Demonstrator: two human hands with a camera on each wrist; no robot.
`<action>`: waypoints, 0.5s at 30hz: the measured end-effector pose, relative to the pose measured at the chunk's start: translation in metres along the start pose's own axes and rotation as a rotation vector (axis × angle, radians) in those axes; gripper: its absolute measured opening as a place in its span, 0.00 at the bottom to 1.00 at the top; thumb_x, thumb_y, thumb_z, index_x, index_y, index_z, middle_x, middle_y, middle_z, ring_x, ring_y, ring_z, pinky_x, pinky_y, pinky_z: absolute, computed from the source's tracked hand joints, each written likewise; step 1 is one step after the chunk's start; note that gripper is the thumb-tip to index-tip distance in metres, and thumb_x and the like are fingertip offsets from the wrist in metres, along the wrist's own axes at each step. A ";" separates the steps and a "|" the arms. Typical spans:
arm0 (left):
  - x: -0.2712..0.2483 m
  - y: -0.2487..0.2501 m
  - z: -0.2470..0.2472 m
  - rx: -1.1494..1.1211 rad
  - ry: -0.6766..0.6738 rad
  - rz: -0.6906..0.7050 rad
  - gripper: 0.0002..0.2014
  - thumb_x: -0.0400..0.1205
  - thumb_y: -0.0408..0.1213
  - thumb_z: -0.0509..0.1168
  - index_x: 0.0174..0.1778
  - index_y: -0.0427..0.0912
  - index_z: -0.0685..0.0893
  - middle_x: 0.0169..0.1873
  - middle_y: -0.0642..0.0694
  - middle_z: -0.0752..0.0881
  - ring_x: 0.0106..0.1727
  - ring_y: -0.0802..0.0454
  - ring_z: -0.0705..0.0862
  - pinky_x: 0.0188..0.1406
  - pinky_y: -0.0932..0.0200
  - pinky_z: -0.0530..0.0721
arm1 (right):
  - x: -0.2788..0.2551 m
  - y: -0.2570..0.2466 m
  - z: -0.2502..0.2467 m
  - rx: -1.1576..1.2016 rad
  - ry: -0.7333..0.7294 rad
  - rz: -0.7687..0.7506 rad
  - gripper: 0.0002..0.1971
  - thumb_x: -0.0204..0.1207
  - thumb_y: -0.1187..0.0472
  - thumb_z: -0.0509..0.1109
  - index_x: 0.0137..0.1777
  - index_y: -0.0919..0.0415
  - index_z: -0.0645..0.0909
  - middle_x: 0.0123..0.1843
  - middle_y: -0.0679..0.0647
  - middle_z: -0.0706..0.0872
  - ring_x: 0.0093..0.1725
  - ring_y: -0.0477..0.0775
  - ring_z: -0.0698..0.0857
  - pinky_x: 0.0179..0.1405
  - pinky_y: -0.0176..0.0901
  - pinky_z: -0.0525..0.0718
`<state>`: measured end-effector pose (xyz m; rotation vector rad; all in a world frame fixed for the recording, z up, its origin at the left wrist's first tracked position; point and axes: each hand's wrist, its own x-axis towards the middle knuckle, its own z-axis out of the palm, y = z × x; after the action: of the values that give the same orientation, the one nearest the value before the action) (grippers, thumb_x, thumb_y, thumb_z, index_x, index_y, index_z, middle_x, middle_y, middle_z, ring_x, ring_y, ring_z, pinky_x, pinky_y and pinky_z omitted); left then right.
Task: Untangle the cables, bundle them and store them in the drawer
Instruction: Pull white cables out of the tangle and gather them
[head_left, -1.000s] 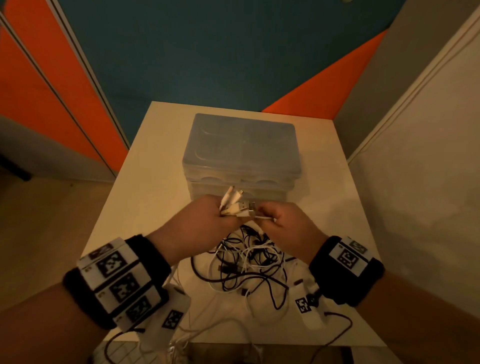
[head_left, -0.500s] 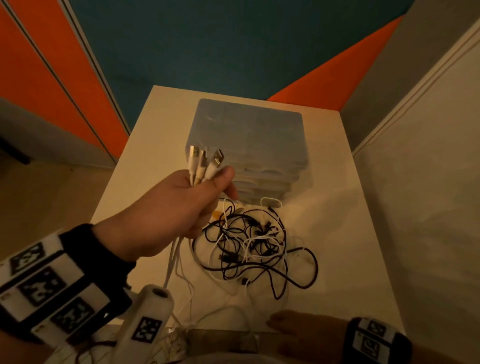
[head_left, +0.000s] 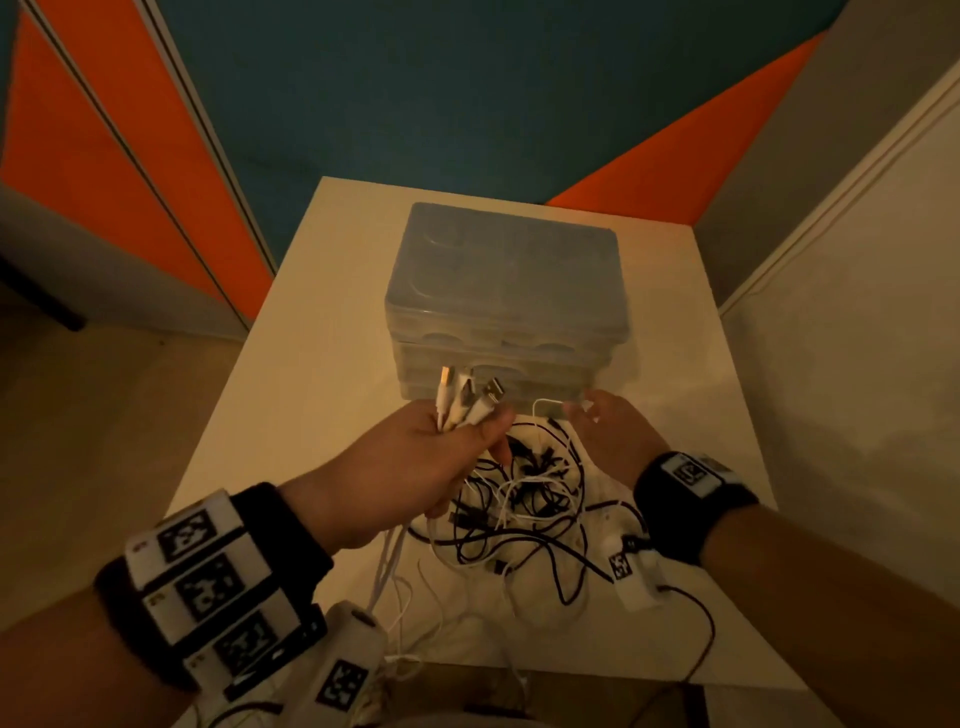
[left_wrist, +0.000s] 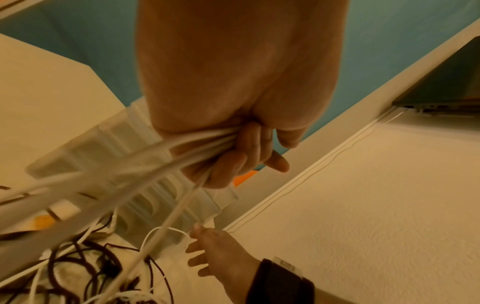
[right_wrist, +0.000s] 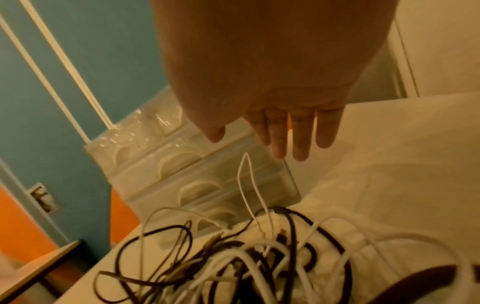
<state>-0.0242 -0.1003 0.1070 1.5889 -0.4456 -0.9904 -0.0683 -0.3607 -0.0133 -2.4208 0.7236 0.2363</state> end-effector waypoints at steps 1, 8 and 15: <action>0.000 -0.001 0.000 0.010 0.007 -0.002 0.22 0.78 0.63 0.62 0.36 0.48 0.88 0.24 0.45 0.65 0.22 0.52 0.64 0.26 0.57 0.69 | 0.006 -0.001 0.006 -0.032 -0.037 0.012 0.22 0.84 0.43 0.58 0.63 0.60 0.79 0.59 0.58 0.85 0.57 0.61 0.83 0.56 0.50 0.80; 0.005 -0.007 -0.007 -0.011 0.073 -0.060 0.24 0.81 0.61 0.59 0.39 0.46 0.90 0.22 0.50 0.66 0.22 0.53 0.66 0.31 0.52 0.72 | -0.005 -0.012 0.016 0.184 -0.071 -0.186 0.13 0.86 0.50 0.59 0.51 0.45 0.86 0.38 0.47 0.88 0.42 0.49 0.86 0.41 0.41 0.79; 0.019 -0.007 -0.008 -0.160 0.166 -0.141 0.27 0.85 0.60 0.56 0.50 0.40 0.90 0.26 0.46 0.74 0.25 0.52 0.68 0.30 0.54 0.69 | -0.068 -0.067 -0.023 0.521 -0.048 -0.492 0.17 0.85 0.54 0.61 0.60 0.25 0.79 0.29 0.52 0.81 0.29 0.47 0.81 0.33 0.39 0.81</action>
<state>-0.0093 -0.1074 0.0937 1.5580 -0.1375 -0.9656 -0.0885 -0.2986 0.0606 -1.9987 0.1224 -0.0869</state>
